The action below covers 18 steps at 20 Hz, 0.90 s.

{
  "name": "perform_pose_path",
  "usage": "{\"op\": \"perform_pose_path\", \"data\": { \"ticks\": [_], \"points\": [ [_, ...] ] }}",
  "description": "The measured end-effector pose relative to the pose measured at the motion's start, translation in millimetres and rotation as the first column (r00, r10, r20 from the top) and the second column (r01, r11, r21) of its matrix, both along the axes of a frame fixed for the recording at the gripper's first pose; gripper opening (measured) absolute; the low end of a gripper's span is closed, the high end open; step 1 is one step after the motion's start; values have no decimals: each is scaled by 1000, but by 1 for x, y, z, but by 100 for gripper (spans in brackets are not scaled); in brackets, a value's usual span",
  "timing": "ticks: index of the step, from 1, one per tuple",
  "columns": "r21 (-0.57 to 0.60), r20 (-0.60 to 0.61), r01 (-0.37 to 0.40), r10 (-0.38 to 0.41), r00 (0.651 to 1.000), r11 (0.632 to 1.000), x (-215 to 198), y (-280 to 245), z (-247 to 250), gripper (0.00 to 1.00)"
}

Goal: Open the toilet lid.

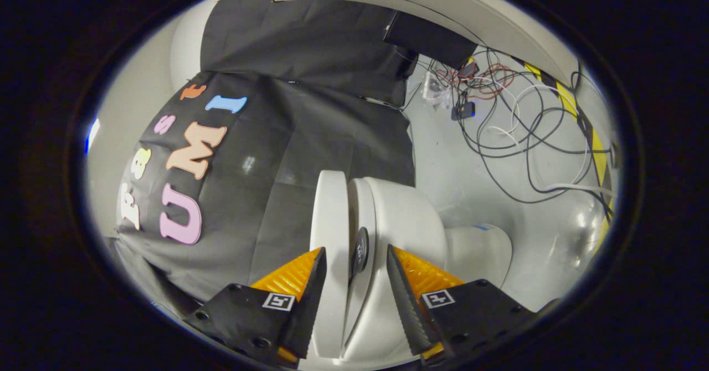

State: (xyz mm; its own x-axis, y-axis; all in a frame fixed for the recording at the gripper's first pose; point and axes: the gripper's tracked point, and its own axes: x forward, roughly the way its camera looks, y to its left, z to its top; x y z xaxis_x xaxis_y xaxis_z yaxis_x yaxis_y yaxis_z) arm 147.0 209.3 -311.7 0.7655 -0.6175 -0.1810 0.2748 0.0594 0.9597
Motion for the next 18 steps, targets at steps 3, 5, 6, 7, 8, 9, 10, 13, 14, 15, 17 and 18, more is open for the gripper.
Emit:
{"op": "perform_pose_path", "data": {
  "ticks": [3, 5, 6, 7, 8, 9, 10, 13, 14, 15, 17, 18],
  "points": [
    [30, -7, 33, -33, 999, 999, 2, -15, -7, 55],
    [52, -45, 13, -11, 999, 999, 8, -13, -20, 28],
    [51, -39, 1, 1, 999, 999, 9, -13, -17, 28],
    [49, -47, -11, 14, 999, 999, 7, -8, -14, 27],
    [46, -57, -21, 24, 998, 999, 7, -8, -14, 28],
    [41, -65, -31, 33, 997, 999, 6, -7, -14, 28],
    [38, -71, -41, 44, 997, 998, 6, -6, -14, 28],
    [23, -37, -44, 44, 998, 999, 10, -13, -9, 2],
    [21, -36, -47, 48, 998, 999, 11, -12, -9, 2],
    [11, -46, -45, 46, 998, 999, 8, -10, -6, 2],
    [-25, -107, -56, 53, 993, 998, 7, -8, -5, 2],
    [-41, -141, -67, 61, 988, 997, 8, -10, -6, 2]
  ]
}}
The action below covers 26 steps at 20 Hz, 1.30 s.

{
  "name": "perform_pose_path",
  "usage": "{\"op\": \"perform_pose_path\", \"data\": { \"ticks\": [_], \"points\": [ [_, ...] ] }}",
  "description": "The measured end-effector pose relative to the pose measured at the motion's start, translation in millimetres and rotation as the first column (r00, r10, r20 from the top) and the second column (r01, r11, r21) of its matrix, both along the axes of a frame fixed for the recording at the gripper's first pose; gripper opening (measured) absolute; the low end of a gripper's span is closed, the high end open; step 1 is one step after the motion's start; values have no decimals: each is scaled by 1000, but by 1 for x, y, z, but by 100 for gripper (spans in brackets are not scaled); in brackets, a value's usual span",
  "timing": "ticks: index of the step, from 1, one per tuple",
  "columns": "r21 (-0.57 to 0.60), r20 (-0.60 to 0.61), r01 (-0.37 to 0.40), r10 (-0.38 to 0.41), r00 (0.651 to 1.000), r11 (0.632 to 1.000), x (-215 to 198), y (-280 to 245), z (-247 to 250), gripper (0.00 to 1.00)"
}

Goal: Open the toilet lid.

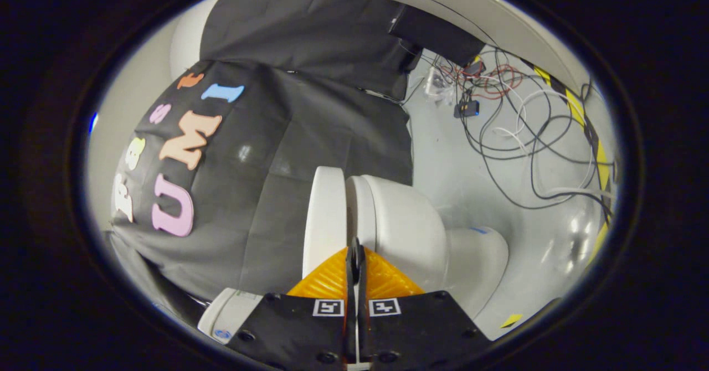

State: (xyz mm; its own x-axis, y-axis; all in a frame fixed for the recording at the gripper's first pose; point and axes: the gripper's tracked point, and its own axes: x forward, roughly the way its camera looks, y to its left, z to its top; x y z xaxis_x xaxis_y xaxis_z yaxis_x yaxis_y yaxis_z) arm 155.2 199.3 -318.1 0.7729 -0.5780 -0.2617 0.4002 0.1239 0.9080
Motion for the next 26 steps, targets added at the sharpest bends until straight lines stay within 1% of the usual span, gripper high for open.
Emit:
{"op": "perform_pose_path", "data": {
  "ticks": [3, 6, 8, 10, 13, 15, 17, 19, 22, 24, 26],
  "points": [
    [-36, -70, -24, 21, 997, 999, -5, 1, 1, 2],
    [-74, -119, -11, 2, 993, 997, -6, 1, 5, 2],
    [-129, -189, -18, -6, 982, 991, -5, 0, 8, 2],
    [-119, -256, -52, 20, 967, 991, -5, 1, -1, 3],
    [-127, -264, -89, 53, 963, 988, -7, 3, 4, 3],
    [-167, -282, -101, 50, 958, 981, -7, 3, 5, 3],
    [-203, -293, -90, 27, 956, 975, -9, 0, 8, 3],
    [-259, -283, -91, 14, 959, 962, -10, -1, 24, 3],
    [-376, -262, -101, -1, 965, 921, -1, 8, 78, 3],
    [-415, -280, -102, -21, 960, 904, 0, 11, 95, 3],
    [-440, -266, -86, -38, 963, 894, 3, 16, 117, 2]
  ]
}}
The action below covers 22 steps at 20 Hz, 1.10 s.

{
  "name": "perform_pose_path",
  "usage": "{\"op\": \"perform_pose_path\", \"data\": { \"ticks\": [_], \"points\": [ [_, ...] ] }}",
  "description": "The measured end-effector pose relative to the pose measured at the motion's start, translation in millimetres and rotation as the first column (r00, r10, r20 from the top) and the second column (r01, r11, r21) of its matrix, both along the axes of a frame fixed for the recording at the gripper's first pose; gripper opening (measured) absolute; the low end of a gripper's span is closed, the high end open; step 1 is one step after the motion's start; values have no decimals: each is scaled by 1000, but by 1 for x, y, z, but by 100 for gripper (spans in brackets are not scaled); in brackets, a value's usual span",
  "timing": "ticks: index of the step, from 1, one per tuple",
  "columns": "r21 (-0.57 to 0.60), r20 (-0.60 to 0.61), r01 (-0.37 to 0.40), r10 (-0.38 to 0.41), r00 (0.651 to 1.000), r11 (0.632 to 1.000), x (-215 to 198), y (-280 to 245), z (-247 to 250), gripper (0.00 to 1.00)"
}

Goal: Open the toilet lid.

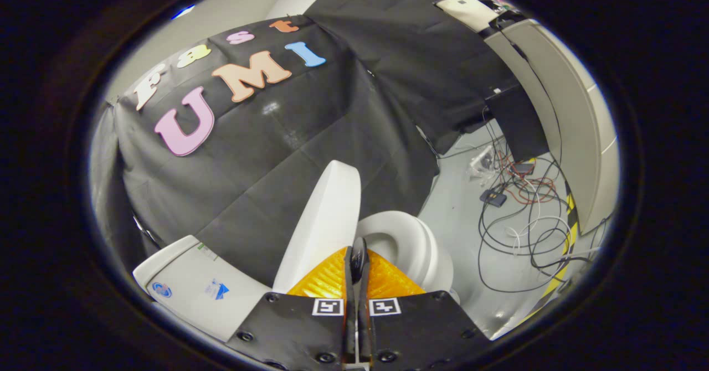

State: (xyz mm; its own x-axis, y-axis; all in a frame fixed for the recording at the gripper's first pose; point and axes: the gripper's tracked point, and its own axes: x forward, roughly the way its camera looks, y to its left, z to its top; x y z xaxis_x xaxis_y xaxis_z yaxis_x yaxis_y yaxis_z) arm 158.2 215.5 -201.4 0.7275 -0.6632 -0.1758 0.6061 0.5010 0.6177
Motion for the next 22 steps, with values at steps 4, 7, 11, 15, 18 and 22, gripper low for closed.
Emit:
{"op": "perform_pose_path", "data": {
  "ticks": [4, 7, 11, 15, 18, 22],
  "points": [
    [-70, -23, -9, 7, 1000, 998, 12, 19, 40, 1],
    [-117, -63, -20, 13, 998, 993, 17, 33, 61, 1],
    [-157, -119, -41, 22, 993, 987, 26, 47, 81, 1],
    [-223, -186, -87, 45, 982, 971, 39, 67, 104, 1],
    [-271, -237, -129, 64, 969, 954, 46, 80, 120, 1],
    [-325, -178, -156, 102, 979, 933, 66, 107, 153, 1]
  ]
}}
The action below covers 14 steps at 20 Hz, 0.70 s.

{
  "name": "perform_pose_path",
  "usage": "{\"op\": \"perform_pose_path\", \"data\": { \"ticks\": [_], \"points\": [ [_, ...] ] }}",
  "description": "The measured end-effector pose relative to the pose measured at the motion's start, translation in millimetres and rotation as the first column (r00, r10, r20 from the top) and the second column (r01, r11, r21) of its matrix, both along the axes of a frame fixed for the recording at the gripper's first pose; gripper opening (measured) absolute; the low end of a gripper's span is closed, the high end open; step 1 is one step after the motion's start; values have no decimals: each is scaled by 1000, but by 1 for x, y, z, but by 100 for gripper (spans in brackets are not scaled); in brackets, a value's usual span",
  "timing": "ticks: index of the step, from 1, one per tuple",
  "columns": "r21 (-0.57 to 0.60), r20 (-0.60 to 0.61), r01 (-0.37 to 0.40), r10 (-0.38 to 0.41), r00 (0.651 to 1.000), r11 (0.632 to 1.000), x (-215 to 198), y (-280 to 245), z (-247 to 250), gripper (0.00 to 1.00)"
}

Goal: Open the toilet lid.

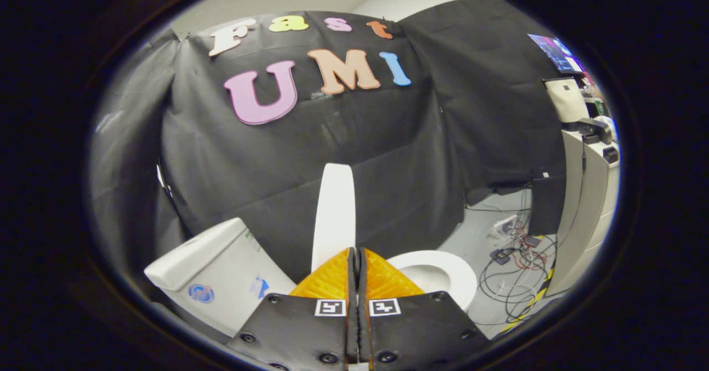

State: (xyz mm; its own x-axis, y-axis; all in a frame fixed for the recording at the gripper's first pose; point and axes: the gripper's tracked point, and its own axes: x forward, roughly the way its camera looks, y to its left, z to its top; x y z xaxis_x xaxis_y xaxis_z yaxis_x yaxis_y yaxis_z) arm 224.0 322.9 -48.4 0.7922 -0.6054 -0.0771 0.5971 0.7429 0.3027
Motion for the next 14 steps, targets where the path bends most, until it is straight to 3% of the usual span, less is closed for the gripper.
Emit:
{"op": "perform_pose_path", "data": {
  "ticks": [6, 14],
  "points": [
    [-127, -7, -100, 100, 995, 987, 31, 33, 34, 1],
    [-269, 0, -274, 284, 959, 924, 80, 90, 65, 2]
  ]
}}
